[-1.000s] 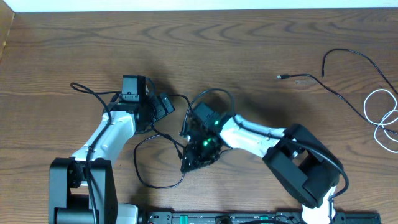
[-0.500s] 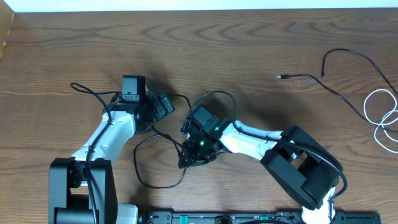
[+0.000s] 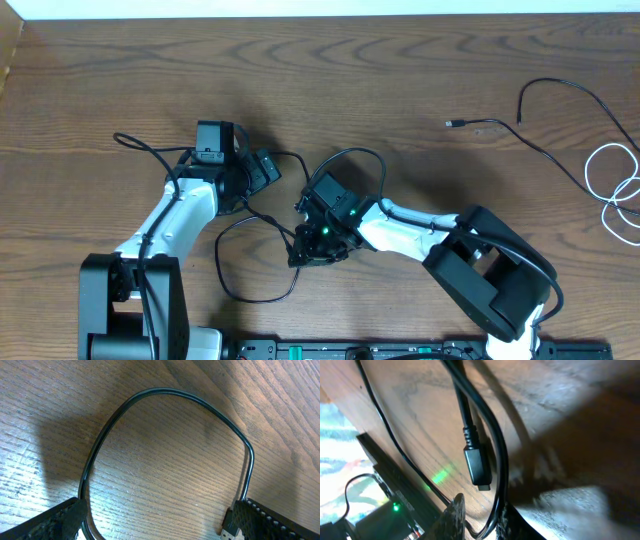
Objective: Untangle cables
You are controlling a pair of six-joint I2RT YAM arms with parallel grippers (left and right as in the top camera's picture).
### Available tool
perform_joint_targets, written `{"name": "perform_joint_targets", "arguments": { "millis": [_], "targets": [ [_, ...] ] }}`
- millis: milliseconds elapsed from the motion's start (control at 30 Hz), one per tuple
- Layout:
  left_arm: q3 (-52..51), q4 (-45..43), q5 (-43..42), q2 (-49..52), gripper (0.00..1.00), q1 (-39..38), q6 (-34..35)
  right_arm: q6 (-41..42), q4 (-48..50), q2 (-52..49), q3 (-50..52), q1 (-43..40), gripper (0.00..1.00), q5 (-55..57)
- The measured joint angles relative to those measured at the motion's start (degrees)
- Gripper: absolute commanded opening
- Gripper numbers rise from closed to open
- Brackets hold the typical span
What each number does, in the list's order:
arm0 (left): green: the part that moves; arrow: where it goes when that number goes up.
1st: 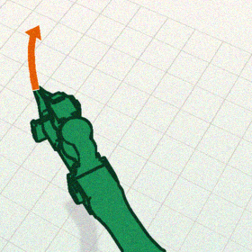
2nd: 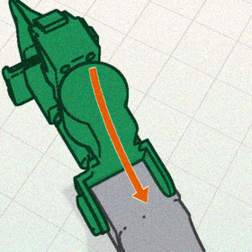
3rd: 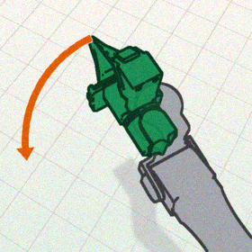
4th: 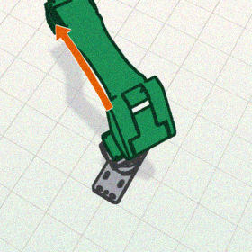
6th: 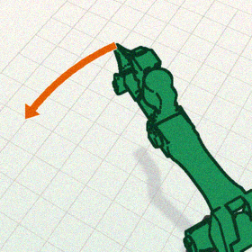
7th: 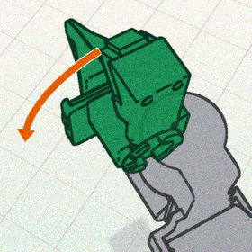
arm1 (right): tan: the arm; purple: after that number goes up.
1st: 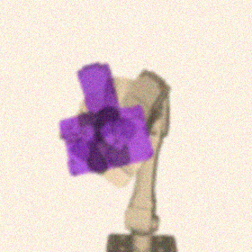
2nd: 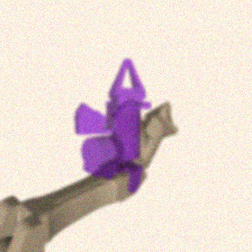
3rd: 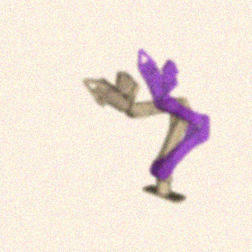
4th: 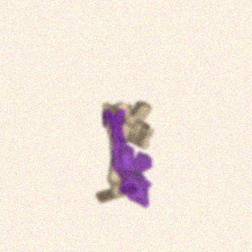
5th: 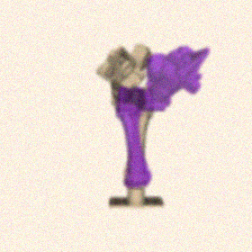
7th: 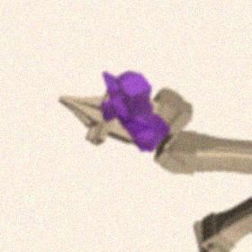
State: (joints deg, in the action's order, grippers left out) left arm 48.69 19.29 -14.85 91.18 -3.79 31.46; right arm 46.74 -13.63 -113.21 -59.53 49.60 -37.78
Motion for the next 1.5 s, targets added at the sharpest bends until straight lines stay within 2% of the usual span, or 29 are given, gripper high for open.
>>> {"name": "perform_joint_targets", "arguments": {
  "millis": [67, 100, 167, 467, 733, 900, 1133, 1333, 1500],
  "targets": [
    [0.00, 0.00, 0.00, 0.00, 0.98, 0.00, 0.00, 0.66, 0.07, 0.13, 0.00, 0.04, 0.15, 0.59],
    [0.00, 0.00, 0.00, 0.00, 0.98, 0.00, 0.00, 0.90, 0.07, 0.13, 0.00, 0.17, 0.08, 1.05],
    [0.00, 0.00, 0.00, 0.00, 0.98, 0.00, 0.00, 1.25, 0.07, 0.15, 0.02, 0.24, 0.01, 2.03],
    [0.00, 0.00, 0.00, 0.00, 0.98, 0.00, 0.00, 1.18, -1.36, 0.48, 0.04, 0.20, 0.01, 3.04],
    [0.00, 0.00, 0.00, 0.00, 0.98, 0.00, 0.00, -9.46, -7.69, 4.22, 1.60, -3.67, 0.01, 4.04],
    [0.00, 0.00, 0.00, 0.00, 0.98, 0.00, 0.00, -16.50, -13.00, 14.12, 2.36, -7.02, 0.01, 5.92],
    [0.00, 0.00, 0.00, 0.00, 0.98, 0.00, 0.00, -21.88, -20.52, 31.19, -0.48, -11.06, 0.01, 13.22],
    [0.00, 0.00, 0.00, 0.00, 0.98, 0.00, 0.00, -28.39, -19.93, 44.68, -3.37, -11.89, 0.01, 21.24],
    [0.00, -0.02, 0.00, 0.00, 0.98, 0.00, 0.00, -34.91, -15.58, 55.10, -4.96, -11.89, 0.01, 27.30]
  ]
}}
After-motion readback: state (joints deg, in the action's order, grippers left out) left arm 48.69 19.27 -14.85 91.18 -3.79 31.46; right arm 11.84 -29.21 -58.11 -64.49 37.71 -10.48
